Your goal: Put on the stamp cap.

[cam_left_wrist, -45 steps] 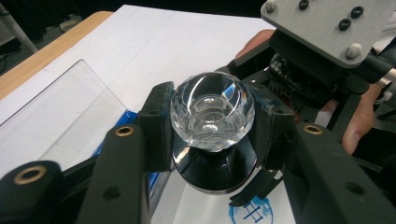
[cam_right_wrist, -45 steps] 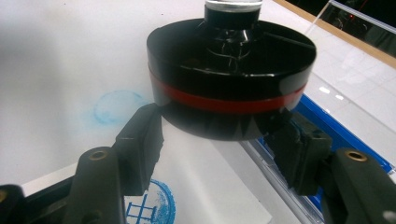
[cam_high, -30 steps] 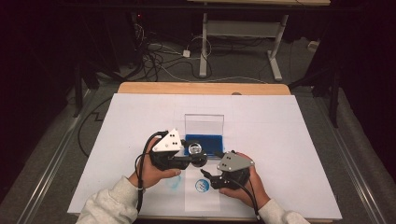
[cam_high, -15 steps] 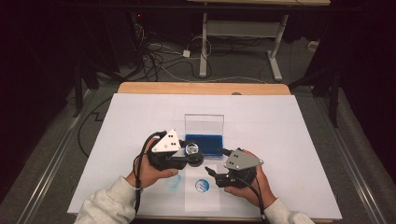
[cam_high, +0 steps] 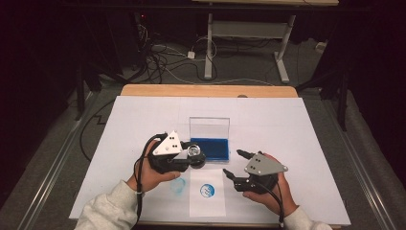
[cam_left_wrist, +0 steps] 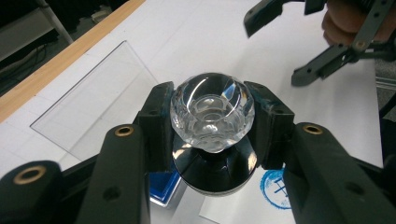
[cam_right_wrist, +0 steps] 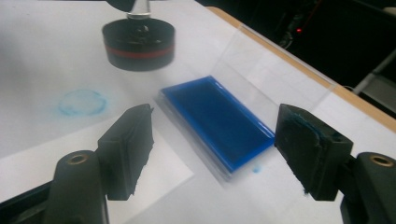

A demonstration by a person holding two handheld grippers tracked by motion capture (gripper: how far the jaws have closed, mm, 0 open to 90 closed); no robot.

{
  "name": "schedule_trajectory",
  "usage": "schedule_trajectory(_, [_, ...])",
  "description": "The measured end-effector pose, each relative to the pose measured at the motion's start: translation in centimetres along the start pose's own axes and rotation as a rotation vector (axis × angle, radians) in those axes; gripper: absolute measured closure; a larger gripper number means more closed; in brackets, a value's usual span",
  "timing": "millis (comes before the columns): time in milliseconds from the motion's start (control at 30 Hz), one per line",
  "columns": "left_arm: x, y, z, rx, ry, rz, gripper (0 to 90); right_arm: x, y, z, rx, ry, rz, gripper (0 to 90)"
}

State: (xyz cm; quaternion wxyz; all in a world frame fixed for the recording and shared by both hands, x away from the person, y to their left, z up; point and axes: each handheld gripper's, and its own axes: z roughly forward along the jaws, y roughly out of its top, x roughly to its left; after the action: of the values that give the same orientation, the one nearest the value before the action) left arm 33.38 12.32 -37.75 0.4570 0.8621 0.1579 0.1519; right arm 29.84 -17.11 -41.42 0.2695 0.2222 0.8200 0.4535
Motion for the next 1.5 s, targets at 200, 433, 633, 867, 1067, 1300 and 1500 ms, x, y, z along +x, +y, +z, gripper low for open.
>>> schedule_trajectory(200, [0.3,-0.1,-0.1,-0.003,0.001,-0.005,54.6,-1.1,-0.9,-1.8,0.002,-0.042,0.02,28.3])
schedule_trajectory(433, [0.6,-0.2,-0.3,-0.004,0.008,-0.008,54.5,-2.0,-2.1,-3.3,0.013,-0.084,0.037,28.1])
schedule_trajectory(633, [0.9,-0.2,-0.6,-0.006,0.022,-0.012,54.6,-2.6,-3.4,-4.4,0.004,-0.125,0.049,28.3])
schedule_trajectory(867, [1.1,-0.3,-0.8,-0.007,0.038,-0.013,54.6,-3.0,-5.1,-5.3,0.003,-0.173,0.054,28.2])
schedule_trajectory(1067, [1.5,-0.4,-1.2,-0.011,0.048,-0.017,54.6,-3.4,-5.9,-6.7,-0.008,-0.213,0.055,26.2])
schedule_trajectory(1300, [1.8,-0.4,-1.7,-0.019,0.064,-0.026,54.5,-3.7,-7.0,-8.0,0.002,-0.251,0.09,24.4])
schedule_trajectory(1500, [2.2,-0.5,-2.0,-0.015,0.079,-0.027,54.6,-3.7,-7.5,-7.9,0.027,-0.252,0.1,24.4])
